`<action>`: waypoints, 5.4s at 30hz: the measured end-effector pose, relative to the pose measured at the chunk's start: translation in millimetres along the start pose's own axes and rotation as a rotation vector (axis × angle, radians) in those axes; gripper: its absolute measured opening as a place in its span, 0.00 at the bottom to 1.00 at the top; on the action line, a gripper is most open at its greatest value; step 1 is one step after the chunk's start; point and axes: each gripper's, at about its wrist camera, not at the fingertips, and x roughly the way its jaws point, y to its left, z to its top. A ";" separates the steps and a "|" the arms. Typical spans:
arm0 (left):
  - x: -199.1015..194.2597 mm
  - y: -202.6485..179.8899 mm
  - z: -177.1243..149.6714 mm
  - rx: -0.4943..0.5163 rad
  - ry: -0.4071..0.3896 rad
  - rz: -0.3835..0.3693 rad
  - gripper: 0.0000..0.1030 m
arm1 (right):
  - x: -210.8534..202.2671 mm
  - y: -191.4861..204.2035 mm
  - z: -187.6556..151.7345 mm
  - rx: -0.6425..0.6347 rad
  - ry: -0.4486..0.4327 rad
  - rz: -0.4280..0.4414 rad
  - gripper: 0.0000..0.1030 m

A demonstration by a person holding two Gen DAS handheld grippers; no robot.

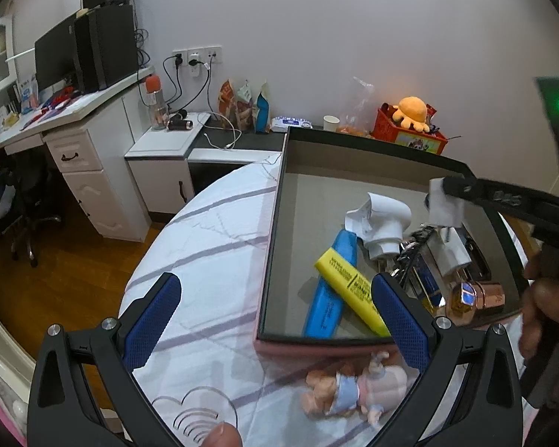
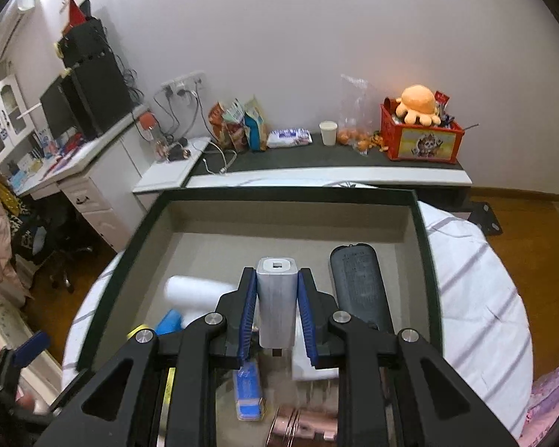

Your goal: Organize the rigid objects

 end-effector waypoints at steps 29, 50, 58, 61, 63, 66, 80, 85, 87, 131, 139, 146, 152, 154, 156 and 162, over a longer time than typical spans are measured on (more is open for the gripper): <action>-60.7 -16.0 -12.7 0.032 -0.069 -0.029 1.00 | -71.2 15.0 -21.2 -0.048 -0.057 -0.049 0.78; -89.1 -40.8 -94.8 0.078 0.018 -0.053 1.00 | -177.3 -19.9 -170.9 0.112 -0.063 -0.067 0.80; -55.3 -41.3 -88.7 0.055 0.042 -0.046 1.00 | -174.8 -19.6 -175.7 0.112 -0.054 -0.046 0.80; -31.0 -44.9 -86.1 0.053 0.081 -0.037 1.00 | -168.1 -19.8 -172.5 0.110 -0.047 -0.042 0.80; -16.5 -48.5 -84.7 0.066 0.100 -0.027 1.00 | -164.9 -20.3 -172.0 0.108 -0.039 -0.040 0.80; -2.9 -50.5 -82.3 0.071 0.116 -0.021 1.00 | -157.8 -19.7 -170.4 0.104 -0.024 -0.041 0.80; 25.0 -51.5 -73.8 0.061 0.142 -0.036 0.78 | -133.3 -25.0 -160.3 0.109 0.020 -0.042 0.80; 17.9 -44.1 -75.1 0.048 0.153 -0.073 0.78 | -135.0 -25.4 -160.0 0.108 0.016 -0.041 0.80; 14.8 -43.4 -77.9 0.050 0.158 -0.080 0.78 | -135.3 -25.7 -160.6 0.109 0.017 -0.042 0.80; 103.5 -66.7 108.0 0.125 0.109 -0.077 0.78 | -52.0 -36.8 -43.1 0.084 -0.021 -0.030 0.80; 140.7 -72.0 108.9 0.125 0.224 -0.060 0.84 | -44.2 -48.0 -42.8 0.101 -0.002 -0.039 0.80; 120.0 -82.1 110.8 0.180 0.167 -0.021 1.00 | -51.5 -45.7 -44.5 0.100 -0.006 -0.034 0.80; 74.0 -69.9 110.0 0.147 0.103 -0.026 1.00 | -75.3 -43.0 -50.4 0.102 -0.035 -0.048 0.80; 50.5 -60.5 102.6 0.120 0.076 -0.035 1.00 | -85.6 -40.6 -53.9 0.102 -0.045 -0.051 0.80; 29.5 -51.4 93.4 0.103 0.056 -0.047 1.00 | -96.7 -38.9 -58.6 0.103 -0.059 -0.054 0.80; -42.4 -31.3 45.5 0.078 -0.020 -0.018 1.00 | -129.7 -30.3 -76.7 0.100 -0.087 -0.056 0.80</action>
